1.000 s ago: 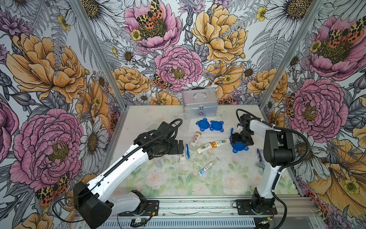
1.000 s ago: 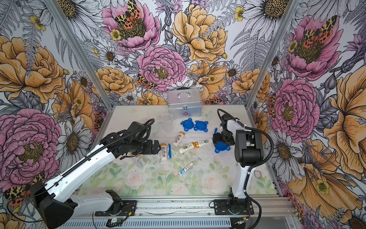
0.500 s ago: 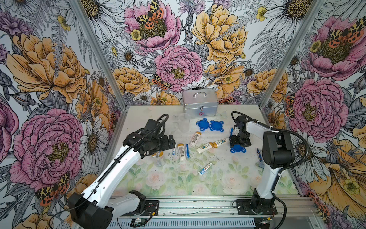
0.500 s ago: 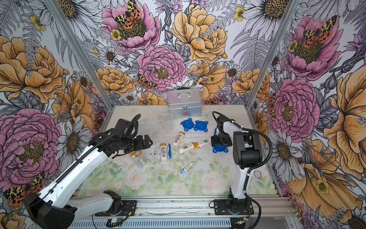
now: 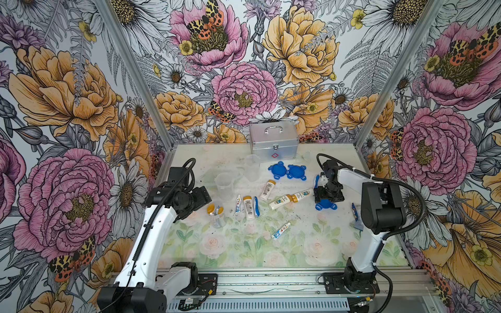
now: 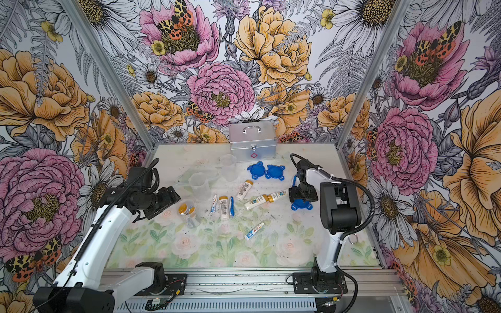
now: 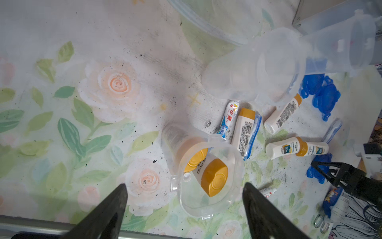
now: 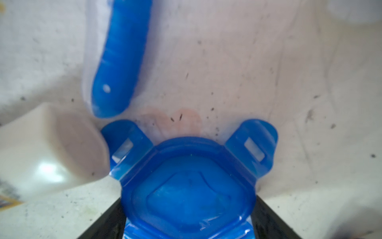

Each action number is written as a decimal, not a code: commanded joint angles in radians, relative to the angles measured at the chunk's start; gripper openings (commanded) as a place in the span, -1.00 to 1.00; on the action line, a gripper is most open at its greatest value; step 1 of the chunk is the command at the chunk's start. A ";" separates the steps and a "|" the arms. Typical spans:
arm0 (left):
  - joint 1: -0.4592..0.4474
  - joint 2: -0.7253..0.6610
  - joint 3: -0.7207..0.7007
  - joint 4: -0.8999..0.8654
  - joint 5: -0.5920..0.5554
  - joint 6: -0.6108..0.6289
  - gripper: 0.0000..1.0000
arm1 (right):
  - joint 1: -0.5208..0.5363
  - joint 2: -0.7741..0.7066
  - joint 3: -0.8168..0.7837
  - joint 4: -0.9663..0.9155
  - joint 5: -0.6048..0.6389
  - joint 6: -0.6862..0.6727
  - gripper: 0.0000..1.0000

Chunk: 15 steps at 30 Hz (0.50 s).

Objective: Pack away toiletry kits
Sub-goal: Pick up the lid from the center of the board.

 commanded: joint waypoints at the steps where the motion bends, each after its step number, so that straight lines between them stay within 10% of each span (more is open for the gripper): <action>1: 0.003 0.024 -0.026 0.033 0.017 0.019 0.56 | 0.016 -0.036 -0.041 -0.057 -0.003 -0.017 0.24; 15: -0.086 0.108 -0.074 0.076 0.016 0.013 -0.15 | 0.052 -0.149 -0.076 -0.060 -0.051 0.009 0.14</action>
